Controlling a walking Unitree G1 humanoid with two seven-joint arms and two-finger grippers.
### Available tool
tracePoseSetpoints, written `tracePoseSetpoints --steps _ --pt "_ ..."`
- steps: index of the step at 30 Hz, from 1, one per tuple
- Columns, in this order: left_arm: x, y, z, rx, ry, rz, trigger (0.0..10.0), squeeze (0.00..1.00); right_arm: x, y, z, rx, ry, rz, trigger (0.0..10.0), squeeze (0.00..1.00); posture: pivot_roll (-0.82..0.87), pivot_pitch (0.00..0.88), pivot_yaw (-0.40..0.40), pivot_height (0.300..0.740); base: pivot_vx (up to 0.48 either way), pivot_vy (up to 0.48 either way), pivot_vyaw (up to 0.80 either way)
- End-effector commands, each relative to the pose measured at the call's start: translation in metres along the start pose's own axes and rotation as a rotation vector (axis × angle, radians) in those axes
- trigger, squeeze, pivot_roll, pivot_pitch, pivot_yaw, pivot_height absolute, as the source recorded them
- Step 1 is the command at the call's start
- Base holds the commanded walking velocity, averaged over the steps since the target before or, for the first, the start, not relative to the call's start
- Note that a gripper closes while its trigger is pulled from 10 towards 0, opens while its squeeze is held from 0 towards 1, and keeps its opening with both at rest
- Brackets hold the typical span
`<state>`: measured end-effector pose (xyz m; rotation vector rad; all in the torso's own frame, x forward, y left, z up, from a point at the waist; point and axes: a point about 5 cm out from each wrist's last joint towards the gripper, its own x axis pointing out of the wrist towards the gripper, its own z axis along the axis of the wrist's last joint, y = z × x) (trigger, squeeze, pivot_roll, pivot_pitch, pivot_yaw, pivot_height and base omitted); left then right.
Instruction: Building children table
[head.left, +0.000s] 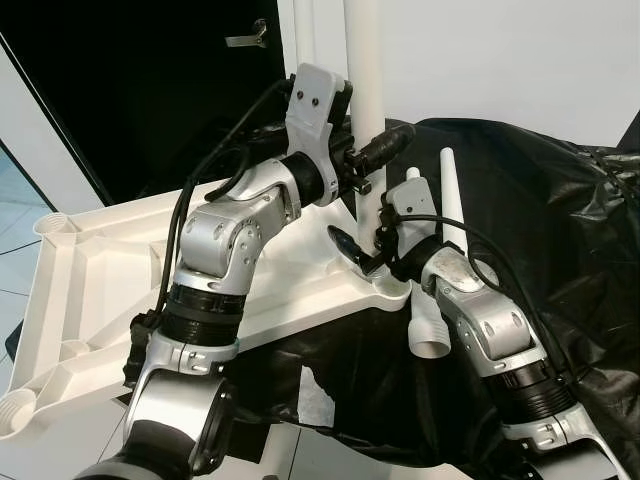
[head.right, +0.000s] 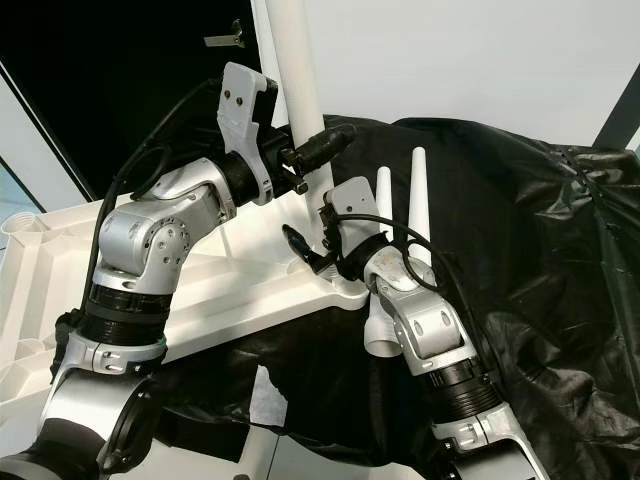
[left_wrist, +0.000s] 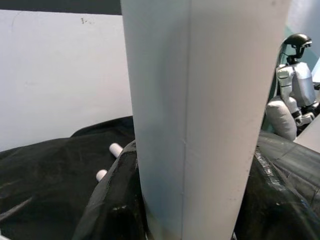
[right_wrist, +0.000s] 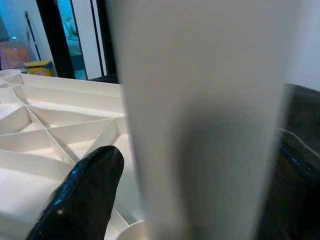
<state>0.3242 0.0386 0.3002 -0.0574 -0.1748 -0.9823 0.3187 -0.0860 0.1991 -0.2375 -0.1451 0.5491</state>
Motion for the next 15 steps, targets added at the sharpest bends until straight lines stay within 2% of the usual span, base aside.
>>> tracePoseSetpoints --steps 1,5,12,13,14,15 --pt "0.0008 0.0037 0.0062 0.018 -0.021 0.060 10.0 0.00 0.0021 0.0005 0.0026 -0.011 -0.011 -0.005 10.0 0.00 0.00 0.000 0.053 0.740 0.000 0.000 0.00" --pt "0.0050 0.0012 0.0097 0.017 -0.035 0.073 10.0 0.00 0.0074 0.0002 0.0021 -0.006 -0.014 -0.077 10.0 0.00 0.00 0.000 0.058 0.740 0.000 0.000 0.00" --pt "0.0096 -0.0025 0.0128 0.006 -0.056 0.079 10.0 0.00 0.0116 0.0003 0.0004 0.026 -0.014 -0.126 10.0 0.00 0.01 0.000 0.054 0.740 0.000 0.000 0.00" --pt "0.0101 -0.0028 0.0133 0.007 -0.058 0.079 10.0 0.00 0.0119 0.0006 0.0000 0.030 -0.013 -0.132 2.8 0.00 0.01 0.000 0.054 0.740 0.000 0.000 0.00" --pt "0.0101 -0.0028 0.0133 0.007 -0.058 0.079 10.0 0.00 0.0119 0.0006 0.0000 0.030 -0.013 -0.132 2.8 0.00 0.01 0.000 0.054 0.740 0.000 0.000 0.00" --pt "0.0104 -0.0035 0.0142 0.012 -0.060 0.076 10.0 0.00 0.0118 0.0022 -0.0006 0.038 -0.011 -0.128 0.0 0.00 0.01 0.000 0.055 0.740 0.000 0.000 0.00"
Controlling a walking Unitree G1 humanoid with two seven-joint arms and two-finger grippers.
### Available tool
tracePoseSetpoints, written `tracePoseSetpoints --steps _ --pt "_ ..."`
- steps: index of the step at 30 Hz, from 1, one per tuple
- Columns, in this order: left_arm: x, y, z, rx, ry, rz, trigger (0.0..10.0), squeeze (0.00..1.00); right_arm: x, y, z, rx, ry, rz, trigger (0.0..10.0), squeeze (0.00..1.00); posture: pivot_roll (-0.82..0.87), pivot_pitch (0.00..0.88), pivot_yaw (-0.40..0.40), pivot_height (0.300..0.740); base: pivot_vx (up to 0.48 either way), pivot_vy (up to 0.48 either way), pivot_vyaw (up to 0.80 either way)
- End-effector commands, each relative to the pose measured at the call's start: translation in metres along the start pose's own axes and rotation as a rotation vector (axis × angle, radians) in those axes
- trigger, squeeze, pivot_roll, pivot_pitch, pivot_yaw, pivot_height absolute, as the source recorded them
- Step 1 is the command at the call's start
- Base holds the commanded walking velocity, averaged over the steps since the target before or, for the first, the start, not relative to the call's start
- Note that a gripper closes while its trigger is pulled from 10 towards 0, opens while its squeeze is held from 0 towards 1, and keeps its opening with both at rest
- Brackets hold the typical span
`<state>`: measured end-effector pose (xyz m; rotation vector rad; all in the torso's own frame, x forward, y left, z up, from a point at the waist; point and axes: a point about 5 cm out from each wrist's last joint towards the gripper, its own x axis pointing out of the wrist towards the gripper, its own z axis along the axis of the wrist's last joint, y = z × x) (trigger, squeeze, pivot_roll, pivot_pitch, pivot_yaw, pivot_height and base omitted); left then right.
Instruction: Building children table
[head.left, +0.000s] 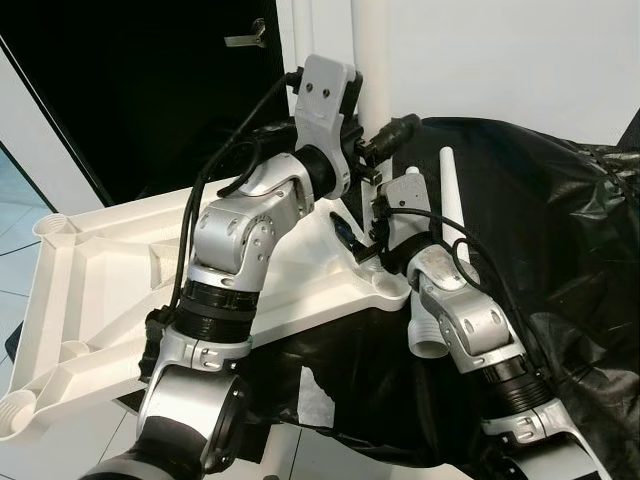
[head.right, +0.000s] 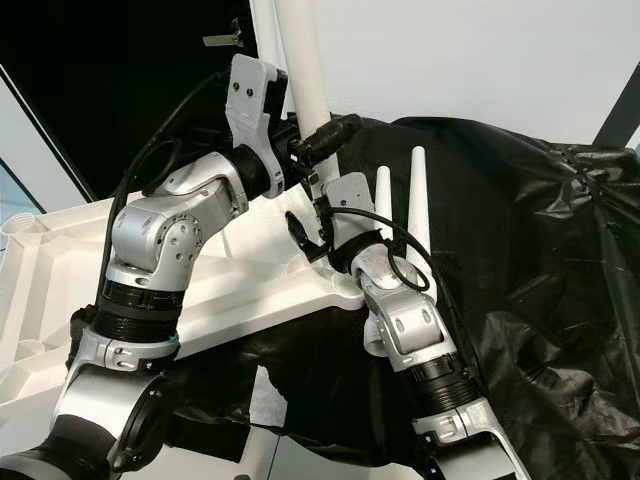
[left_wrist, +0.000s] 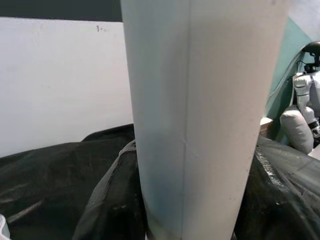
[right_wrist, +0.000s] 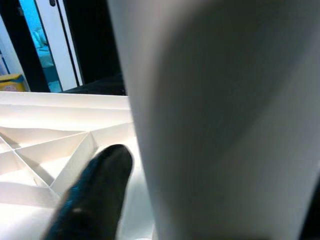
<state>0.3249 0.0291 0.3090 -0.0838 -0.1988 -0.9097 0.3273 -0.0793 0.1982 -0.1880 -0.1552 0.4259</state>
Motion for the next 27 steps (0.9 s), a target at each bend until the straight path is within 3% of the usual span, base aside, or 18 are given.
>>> tracePoseSetpoints --steps 1,12,13,14,20,21,27 --pt "0.001 0.001 0.007 0.016 -0.028 0.003 10.0 0.00 0.001 0.001 0.001 0.000 -0.004 0.000 0.0 0.00 0.01 0.000 0.055 0.740 0.000 0.000 0.00" --pt "0.003 -0.005 0.006 0.034 -0.033 -0.016 10.0 0.00 0.001 -0.001 0.000 0.011 -0.002 -0.041 0.0 0.00 0.01 0.000 0.057 0.740 0.000 0.000 0.00" --pt "0.003 -0.005 0.006 0.019 -0.034 -0.024 10.0 0.00 0.002 -0.001 0.000 0.014 -0.001 -0.047 3.5 0.00 0.01 0.000 0.059 0.740 0.000 0.000 0.00" --pt "0.002 -0.006 0.005 0.005 -0.040 -0.045 10.0 1.00 0.002 -0.002 0.000 0.022 0.001 -0.060 10.0 0.00 0.01 0.000 0.059 0.740 0.000 0.000 0.00" --pt "0.001 -0.004 0.006 0.014 -0.045 -0.043 10.0 1.00 0.002 -0.002 0.000 0.033 0.004 -0.072 10.0 0.00 0.01 0.000 0.059 0.740 0.000 0.000 0.00" --pt "-0.001 -0.003 0.006 0.032 -0.052 -0.040 10.0 0.00 0.002 -0.004 0.000 0.046 0.007 -0.088 10.0 0.00 0.01 0.000 0.061 0.740 0.000 0.000 0.00" --pt "-0.019 0.011 0.007 0.046 -0.087 -0.007 10.0 0.00 0.001 -0.013 -0.005 0.100 0.027 -0.158 10.0 0.00 0.01 0.000 0.057 0.740 0.000 0.000 0.00"
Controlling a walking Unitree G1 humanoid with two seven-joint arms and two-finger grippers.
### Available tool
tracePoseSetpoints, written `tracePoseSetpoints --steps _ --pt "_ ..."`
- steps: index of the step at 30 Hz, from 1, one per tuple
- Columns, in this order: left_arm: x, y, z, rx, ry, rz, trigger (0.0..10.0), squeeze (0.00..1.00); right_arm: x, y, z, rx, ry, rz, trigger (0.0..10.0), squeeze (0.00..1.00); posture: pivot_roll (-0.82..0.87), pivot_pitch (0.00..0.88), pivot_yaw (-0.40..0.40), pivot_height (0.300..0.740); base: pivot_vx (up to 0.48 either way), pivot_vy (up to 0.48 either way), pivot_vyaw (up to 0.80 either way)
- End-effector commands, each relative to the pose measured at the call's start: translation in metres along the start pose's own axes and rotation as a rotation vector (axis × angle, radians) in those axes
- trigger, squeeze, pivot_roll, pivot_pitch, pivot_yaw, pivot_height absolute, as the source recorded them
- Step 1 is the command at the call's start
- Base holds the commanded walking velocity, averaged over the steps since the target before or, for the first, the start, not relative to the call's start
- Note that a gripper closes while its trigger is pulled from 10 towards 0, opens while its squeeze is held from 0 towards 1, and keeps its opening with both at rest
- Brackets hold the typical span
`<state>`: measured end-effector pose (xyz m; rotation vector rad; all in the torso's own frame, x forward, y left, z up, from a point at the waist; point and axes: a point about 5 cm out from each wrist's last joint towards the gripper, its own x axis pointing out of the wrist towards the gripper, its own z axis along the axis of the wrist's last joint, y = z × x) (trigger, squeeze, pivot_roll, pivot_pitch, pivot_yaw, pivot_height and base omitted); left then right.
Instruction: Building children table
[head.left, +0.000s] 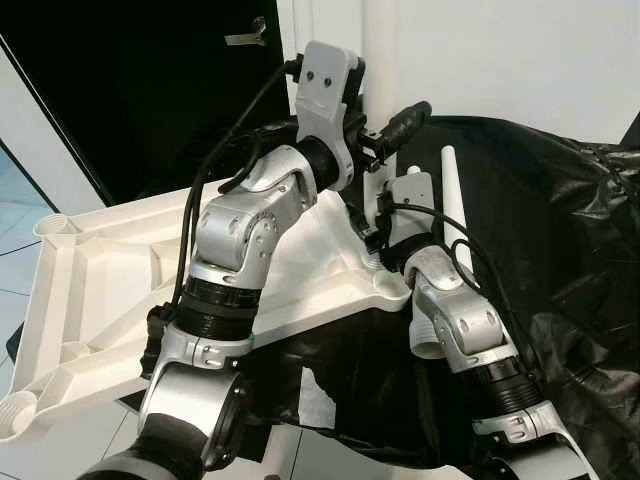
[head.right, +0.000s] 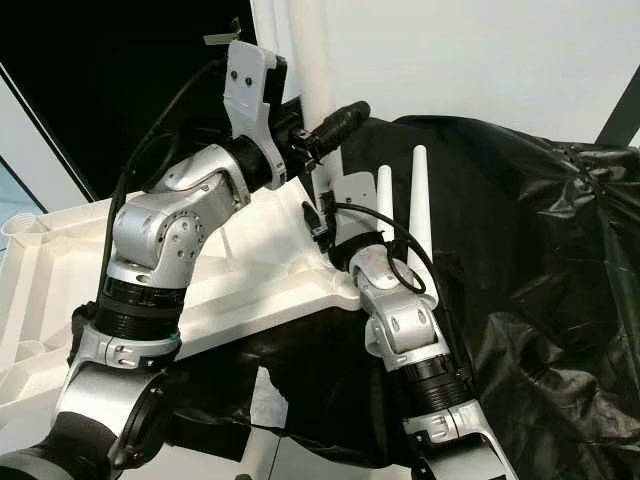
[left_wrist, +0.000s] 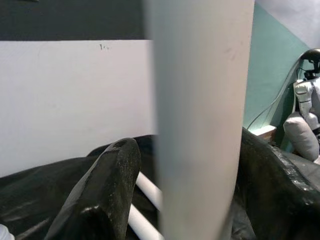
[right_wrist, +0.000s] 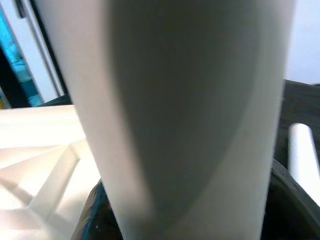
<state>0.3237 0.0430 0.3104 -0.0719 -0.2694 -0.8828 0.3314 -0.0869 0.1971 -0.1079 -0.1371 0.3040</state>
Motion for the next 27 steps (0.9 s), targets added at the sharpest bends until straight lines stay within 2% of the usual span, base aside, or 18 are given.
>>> tracePoseSetpoints --steps 1,5,7,11,15,16,19,23,27 --pt "-0.007 0.004 0.004 0.002 -0.031 -0.027 10.0 0.00 0.001 -0.005 -0.001 0.025 0.014 -0.032 10.0 0.00 0.01 0.000 0.057 0.740 0.000 0.000 0.00" --pt "-0.023 0.008 0.003 -0.009 -0.045 -0.046 10.0 0.00 -0.001 -0.009 -0.008 0.055 0.027 -0.058 10.0 0.00 0.01 0.000 0.052 0.740 0.000 0.000 0.00" --pt "-0.033 0.007 -0.004 0.028 -0.013 -0.055 10.0 0.00 -0.004 -0.009 -0.014 0.066 0.037 -0.063 10.0 0.00 0.02 0.000 0.045 0.740 0.000 0.000 0.00" --pt "-0.040 0.005 -0.012 0.045 0.016 -0.062 10.0 0.00 -0.007 -0.006 -0.018 0.078 0.035 -0.048 10.0 0.00 0.02 0.000 0.040 0.740 0.000 0.000 0.00" --pt "-0.054 0.005 -0.030 0.082 0.077 -0.056 10.0 0.00 -0.012 -0.005 -0.024 0.085 0.041 -0.053 10.0 0.00 0.02 0.000 0.037 0.740 0.000 0.000 0.00" --pt "-0.060 0.005 -0.039 0.073 0.109 -0.060 10.0 0.00 -0.014 -0.005 -0.025 0.102 0.040 -0.055 10.0 0.00 0.02 0.000 0.038 0.740 0.000 0.000 0.00" --pt "-0.065 0.005 -0.045 0.068 0.133 -0.067 10.0 0.00 -0.016 -0.005 -0.027 0.113 0.045 -0.056 10.0 0.00 0.02 0.000 0.038 0.740 0.000 0.000 0.00" --pt "-0.084 0.001 -0.066 0.032 0.227 -0.107 10.0 0.00 -0.024 -0.001 -0.046 0.117 0.103 -0.055 10.0 0.00 0.02 0.000 0.037 0.740 0.000 0.000 0.00" --pt "-0.095 -0.002 -0.079 0.024 0.294 -0.135 10.0 0.00 -0.025 0.002 -0.039 0.127 0.070 -0.048 10.0 0.00 0.02 0.000 0.035 0.740 0.000 0.000 0.00"
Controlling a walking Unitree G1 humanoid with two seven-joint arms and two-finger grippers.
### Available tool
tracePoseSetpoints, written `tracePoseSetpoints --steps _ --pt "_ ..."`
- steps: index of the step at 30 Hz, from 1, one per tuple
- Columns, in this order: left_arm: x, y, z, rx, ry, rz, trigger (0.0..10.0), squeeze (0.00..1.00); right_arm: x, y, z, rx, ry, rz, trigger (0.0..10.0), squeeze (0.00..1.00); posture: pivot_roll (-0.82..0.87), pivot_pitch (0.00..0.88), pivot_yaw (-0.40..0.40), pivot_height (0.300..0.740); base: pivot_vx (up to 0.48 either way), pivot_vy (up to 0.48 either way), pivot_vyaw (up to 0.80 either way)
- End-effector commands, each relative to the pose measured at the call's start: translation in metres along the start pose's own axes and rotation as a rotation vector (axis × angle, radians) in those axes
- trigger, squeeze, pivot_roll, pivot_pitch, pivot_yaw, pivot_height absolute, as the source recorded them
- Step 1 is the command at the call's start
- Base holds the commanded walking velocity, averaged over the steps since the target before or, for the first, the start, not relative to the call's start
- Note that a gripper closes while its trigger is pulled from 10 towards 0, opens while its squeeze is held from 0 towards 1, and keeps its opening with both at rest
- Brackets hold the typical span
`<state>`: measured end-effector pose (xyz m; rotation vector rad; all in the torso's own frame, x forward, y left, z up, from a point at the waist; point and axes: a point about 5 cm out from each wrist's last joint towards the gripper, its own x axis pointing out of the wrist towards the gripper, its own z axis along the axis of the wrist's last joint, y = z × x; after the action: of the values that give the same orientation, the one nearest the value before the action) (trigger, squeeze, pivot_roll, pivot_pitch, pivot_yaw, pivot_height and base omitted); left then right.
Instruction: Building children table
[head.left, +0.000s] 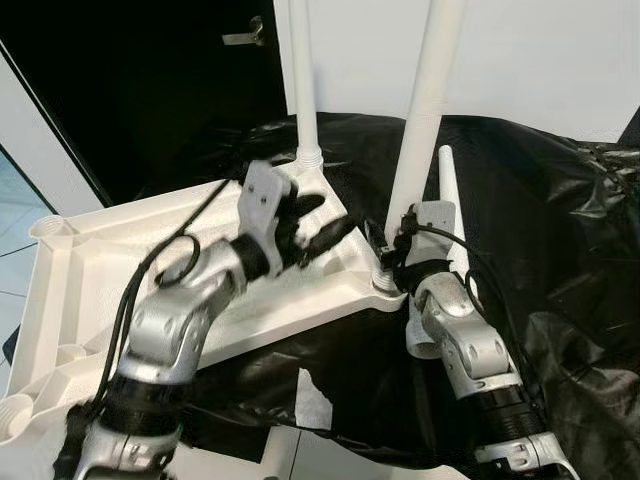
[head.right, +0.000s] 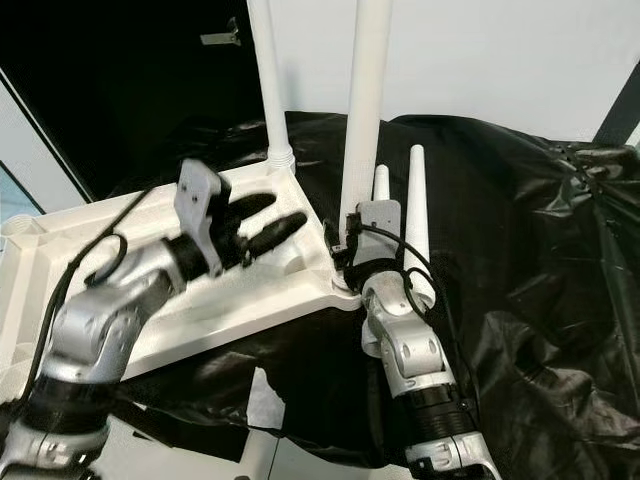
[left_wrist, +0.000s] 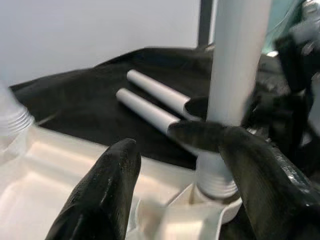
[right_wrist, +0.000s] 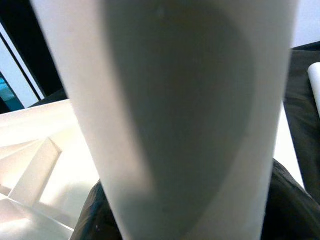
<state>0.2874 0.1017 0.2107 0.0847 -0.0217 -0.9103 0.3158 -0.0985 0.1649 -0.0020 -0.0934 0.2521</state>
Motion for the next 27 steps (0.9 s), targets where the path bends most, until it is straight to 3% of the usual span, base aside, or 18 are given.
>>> tracePoseSetpoints --steps 1,6,15,19,21,27 --pt "-0.002 -0.006 -0.001 0.007 0.012 -0.101 10.0 0.00 -0.003 0.003 -0.009 0.018 0.041 0.007 10.0 0.00 0.02 0.000 0.035 0.740 0.000 0.000 0.00" --pt "-0.007 -0.010 -0.012 0.014 0.056 -0.126 10.0 0.00 -0.003 0.005 0.011 0.027 -0.057 0.000 10.0 0.00 0.02 0.000 0.037 0.740 0.000 0.000 0.00" --pt "-0.007 -0.008 -0.020 0.033 0.080 -0.108 10.0 0.00 -0.005 0.008 0.016 0.026 -0.082 0.015 10.0 0.00 0.01 0.000 0.039 0.740 0.000 0.000 0.00" --pt "-0.007 -0.009 -0.023 0.036 0.094 -0.112 10.0 0.00 -0.009 0.008 0.006 0.033 -0.053 0.013 10.0 0.00 0.01 0.000 0.038 0.740 0.000 0.000 0.00" --pt "-0.007 -0.013 -0.028 0.042 0.131 -0.132 10.0 0.00 -0.015 0.002 -0.019 0.044 0.042 -0.023 10.0 0.00 0.02 0.000 0.039 0.740 0.000 0.000 0.00" --pt "-0.009 -0.015 -0.034 0.057 0.176 -0.151 10.0 0.00 -0.018 -0.001 -0.028 0.055 0.082 -0.045 10.0 0.00 0.02 0.000 0.042 0.740 0.000 0.000 0.00"
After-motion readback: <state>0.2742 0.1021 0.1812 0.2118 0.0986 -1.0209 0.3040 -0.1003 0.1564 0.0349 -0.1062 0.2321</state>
